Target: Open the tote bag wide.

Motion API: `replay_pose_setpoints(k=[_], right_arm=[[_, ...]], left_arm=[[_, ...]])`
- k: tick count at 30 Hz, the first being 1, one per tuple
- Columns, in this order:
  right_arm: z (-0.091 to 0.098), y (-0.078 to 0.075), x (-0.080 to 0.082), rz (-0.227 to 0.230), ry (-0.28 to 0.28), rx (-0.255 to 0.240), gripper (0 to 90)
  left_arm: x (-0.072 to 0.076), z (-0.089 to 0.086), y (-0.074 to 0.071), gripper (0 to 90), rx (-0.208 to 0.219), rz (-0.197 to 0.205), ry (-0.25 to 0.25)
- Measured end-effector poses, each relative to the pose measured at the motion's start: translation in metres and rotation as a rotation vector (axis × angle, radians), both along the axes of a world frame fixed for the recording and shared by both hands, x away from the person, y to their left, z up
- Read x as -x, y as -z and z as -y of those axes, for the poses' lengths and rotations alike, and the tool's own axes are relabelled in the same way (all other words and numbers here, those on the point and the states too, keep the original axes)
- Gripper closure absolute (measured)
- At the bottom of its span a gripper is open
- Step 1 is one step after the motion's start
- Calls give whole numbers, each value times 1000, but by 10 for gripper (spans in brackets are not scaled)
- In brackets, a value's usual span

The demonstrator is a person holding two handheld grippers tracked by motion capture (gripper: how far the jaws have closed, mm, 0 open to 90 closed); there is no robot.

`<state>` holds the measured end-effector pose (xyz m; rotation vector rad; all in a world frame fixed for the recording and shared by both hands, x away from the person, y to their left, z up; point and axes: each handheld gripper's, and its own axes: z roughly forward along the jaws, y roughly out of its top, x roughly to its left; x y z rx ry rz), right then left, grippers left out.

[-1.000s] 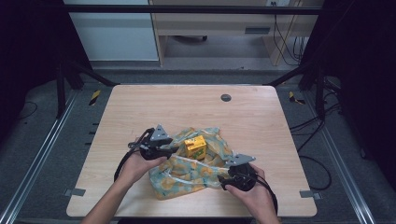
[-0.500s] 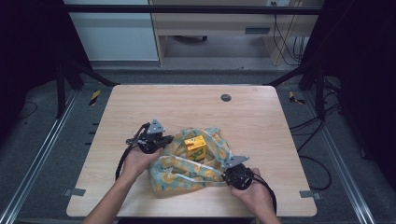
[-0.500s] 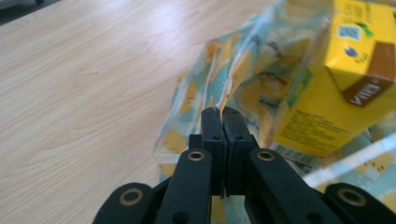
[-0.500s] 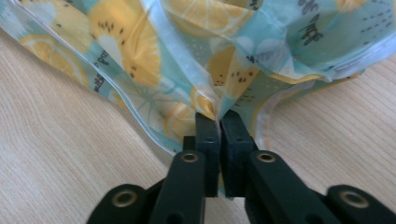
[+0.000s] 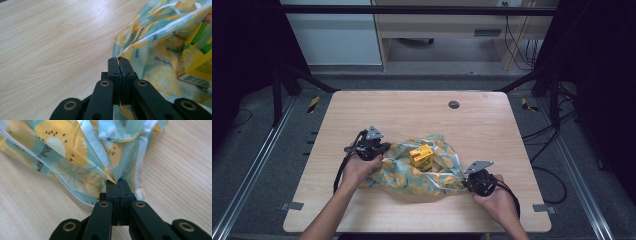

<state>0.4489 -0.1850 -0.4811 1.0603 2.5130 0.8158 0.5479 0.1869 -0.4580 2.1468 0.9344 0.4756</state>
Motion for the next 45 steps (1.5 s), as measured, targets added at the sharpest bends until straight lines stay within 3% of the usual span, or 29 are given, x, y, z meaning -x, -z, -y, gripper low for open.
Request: replay_pose_setpoints(k=[11,25,39,45], right_arm=[[8,3,2,-4,-7,-15,900],[9,6,4,-9,-16,-6,900],[10,6,8,-12,-17,-4,900],[14,7,9,-9,-12,-3,900]], left_arm=[[-1,-1,18,892,-38,-11,17],[-1,-7,30,900,-13,-28,2],[-3,-11,34,900,-29,-26,-17],[-3,-14,34,900,-15,-32,-17]])
